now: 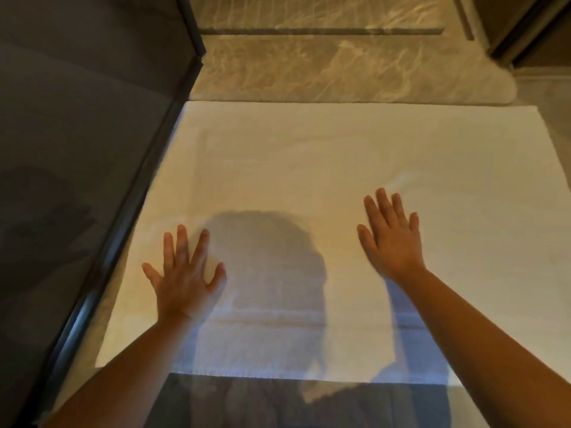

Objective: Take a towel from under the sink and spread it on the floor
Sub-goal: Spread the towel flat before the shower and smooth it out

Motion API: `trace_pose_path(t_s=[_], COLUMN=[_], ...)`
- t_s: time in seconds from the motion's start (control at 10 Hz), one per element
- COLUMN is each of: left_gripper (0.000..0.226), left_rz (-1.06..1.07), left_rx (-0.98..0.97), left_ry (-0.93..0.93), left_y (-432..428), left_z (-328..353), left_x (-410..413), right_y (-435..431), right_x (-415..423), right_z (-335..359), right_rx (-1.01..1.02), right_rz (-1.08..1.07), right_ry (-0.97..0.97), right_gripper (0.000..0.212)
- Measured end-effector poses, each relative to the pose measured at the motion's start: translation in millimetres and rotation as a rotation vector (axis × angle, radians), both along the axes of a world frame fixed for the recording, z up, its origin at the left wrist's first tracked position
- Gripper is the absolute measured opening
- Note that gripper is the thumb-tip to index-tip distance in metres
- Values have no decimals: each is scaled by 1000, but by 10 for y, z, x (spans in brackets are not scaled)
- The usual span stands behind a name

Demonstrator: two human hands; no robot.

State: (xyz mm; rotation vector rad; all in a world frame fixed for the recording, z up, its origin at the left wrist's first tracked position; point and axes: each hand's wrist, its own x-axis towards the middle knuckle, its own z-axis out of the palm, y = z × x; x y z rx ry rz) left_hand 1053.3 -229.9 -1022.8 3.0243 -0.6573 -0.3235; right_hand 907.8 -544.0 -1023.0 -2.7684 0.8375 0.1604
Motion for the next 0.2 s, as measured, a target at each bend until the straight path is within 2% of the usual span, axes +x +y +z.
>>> trace_pose_path(t_s=[0.1, 0.2], left_gripper=[68, 69], left_rz=[6, 14], left_rx=[12, 24], left_ry=[-13, -18], left_y=[-13, -50], left_z=[2, 38], left_x=[4, -23], right_y=[-286, -212], right_x=[-436, -834], right_z=[60, 120], right_rx=[6, 33], right_rz=[-180, -218], right_ry=[61, 29], right_gripper=[56, 55])
